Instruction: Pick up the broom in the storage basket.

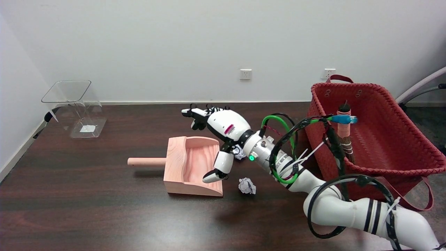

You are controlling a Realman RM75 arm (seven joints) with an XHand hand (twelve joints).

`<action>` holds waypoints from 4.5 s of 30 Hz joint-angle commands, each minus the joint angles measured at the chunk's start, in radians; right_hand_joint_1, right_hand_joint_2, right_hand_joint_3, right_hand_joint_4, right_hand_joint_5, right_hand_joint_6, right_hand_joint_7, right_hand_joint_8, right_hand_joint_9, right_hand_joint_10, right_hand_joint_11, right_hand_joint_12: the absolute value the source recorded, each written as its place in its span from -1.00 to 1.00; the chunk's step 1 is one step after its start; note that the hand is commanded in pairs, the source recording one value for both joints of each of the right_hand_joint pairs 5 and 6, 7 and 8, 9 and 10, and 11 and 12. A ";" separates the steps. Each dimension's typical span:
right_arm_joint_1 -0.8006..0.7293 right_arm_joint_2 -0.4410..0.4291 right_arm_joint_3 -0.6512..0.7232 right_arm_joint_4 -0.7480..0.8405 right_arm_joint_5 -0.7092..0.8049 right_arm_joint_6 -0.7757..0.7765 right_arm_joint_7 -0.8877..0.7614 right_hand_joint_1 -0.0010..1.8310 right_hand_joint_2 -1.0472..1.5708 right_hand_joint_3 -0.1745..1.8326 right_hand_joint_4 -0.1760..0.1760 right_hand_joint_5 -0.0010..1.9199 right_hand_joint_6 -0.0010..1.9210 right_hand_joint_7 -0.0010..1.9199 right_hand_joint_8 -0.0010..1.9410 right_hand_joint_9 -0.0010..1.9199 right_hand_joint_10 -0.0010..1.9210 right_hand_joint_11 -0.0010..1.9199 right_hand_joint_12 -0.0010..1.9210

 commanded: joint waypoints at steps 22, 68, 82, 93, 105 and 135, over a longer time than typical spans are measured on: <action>-0.200 -0.053 0.767 -0.316 0.269 -0.062 -0.432 0.11 -0.61 0.21 0.00 -0.92 -0.92 -0.61 -0.61 -0.78 -0.78 -0.83 -0.83; -0.664 0.072 1.020 -0.389 0.334 0.217 0.073 0.16 -0.55 -0.05 0.00 -0.86 -0.86 -0.51 -0.52 -0.44 -0.44 -0.44 -0.44; -0.815 -0.017 0.982 -0.396 0.323 0.316 0.176 0.16 -0.54 0.00 0.00 -0.86 -0.86 -0.50 -0.50 -0.44 -0.44 -0.45 -0.45; -0.856 -0.009 0.836 -0.373 0.260 0.418 0.267 0.13 -0.54 0.01 0.00 -0.82 -0.82 -0.47 -0.48 -0.41 -0.41 -0.44 -0.44; -0.858 -0.009 0.762 -0.364 0.266 0.448 0.261 0.15 -0.55 0.04 0.00 -0.82 -0.82 -0.45 -0.46 -0.45 -0.45 -0.49 -0.49; -0.747 0.060 0.617 -0.280 0.410 0.470 0.267 0.21 -0.24 -0.04 0.00 -0.73 -0.73 -0.17 -0.18 -0.10 -0.10 -0.54 -0.54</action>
